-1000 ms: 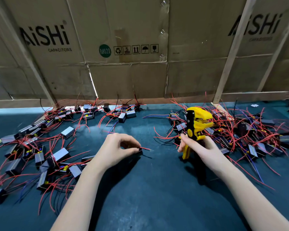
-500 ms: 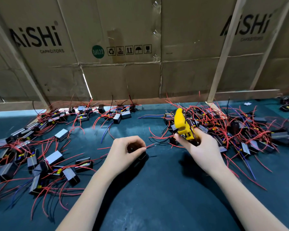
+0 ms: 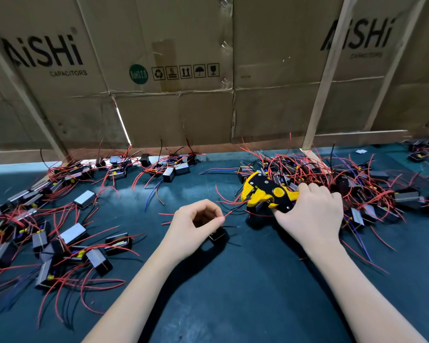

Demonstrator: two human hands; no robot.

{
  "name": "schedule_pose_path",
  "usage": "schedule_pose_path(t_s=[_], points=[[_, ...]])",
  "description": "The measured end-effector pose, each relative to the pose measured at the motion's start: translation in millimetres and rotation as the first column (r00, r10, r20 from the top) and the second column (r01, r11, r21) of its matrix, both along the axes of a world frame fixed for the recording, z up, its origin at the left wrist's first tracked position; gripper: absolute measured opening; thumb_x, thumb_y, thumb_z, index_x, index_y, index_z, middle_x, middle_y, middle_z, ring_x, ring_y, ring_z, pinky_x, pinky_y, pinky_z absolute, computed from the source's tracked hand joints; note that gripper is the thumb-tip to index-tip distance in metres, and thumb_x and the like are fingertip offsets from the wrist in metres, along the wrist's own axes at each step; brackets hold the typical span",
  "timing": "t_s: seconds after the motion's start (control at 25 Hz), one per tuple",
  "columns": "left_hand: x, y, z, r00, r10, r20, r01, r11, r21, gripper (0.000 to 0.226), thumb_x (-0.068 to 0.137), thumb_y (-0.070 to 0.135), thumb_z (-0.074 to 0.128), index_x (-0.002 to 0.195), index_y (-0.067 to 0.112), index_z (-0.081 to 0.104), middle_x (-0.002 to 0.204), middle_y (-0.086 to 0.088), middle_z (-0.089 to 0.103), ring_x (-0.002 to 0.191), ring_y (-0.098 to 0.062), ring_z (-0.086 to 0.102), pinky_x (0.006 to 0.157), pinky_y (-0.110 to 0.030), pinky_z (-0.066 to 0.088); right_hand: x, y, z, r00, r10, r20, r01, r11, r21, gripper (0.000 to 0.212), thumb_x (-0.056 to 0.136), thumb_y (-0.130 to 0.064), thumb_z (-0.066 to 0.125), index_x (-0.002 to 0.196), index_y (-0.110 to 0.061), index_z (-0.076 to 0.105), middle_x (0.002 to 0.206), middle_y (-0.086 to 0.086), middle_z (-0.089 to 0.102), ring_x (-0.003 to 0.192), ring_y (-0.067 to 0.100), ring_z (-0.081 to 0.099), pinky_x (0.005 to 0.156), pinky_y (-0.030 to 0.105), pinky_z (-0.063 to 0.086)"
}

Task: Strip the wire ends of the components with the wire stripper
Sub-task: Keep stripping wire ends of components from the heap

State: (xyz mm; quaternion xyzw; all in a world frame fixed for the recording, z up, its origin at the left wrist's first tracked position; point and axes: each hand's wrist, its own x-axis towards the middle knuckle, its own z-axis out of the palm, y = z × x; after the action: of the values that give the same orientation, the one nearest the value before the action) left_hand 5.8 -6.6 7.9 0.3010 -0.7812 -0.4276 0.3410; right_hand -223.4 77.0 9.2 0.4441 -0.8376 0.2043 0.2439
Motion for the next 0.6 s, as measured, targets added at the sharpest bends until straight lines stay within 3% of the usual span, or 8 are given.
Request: schedule_pose_path(t_s=[0.28, 0.6], points=[[-4.2, 4.6, -3.0, 1.000, -0.001, -0.020, 0.000, 0.999, -0.036, 0.010, 0.089, 0.005, 0.066, 0.083, 0.011, 0.063, 0.072, -0.006, 0.067, 0.061, -0.013, 0.060, 0.068, -0.028, 0.051, 15.0, -4.1, -3.4, 0.996, 0.062, -0.056, -0.060, 0.997, 0.047, 0.057, 0.053, -0.050, 0.081, 0.081, -0.004, 0.062, 0.082, 0.014, 0.065, 0.080, 0.033, 0.059, 0.073, 0.040, 0.038], [-7.3, 5.7, -5.1, 1.000, 0.022, -0.014, -0.022, 0.999, -0.027, 0.011, 0.087, 0.002, 0.066, 0.081, 0.011, 0.062, 0.070, -0.008, 0.068, 0.056, -0.009, 0.058, 0.063, -0.019, 0.049, 18.3, -5.5, -2.5, 0.995, 0.086, -0.053, -0.081, 0.993, 0.088, 0.054, 0.056, -0.055, 0.076, 0.076, -0.008, 0.061, 0.081, 0.009, 0.065, 0.080, 0.031, 0.059, 0.075, 0.039, 0.035]])
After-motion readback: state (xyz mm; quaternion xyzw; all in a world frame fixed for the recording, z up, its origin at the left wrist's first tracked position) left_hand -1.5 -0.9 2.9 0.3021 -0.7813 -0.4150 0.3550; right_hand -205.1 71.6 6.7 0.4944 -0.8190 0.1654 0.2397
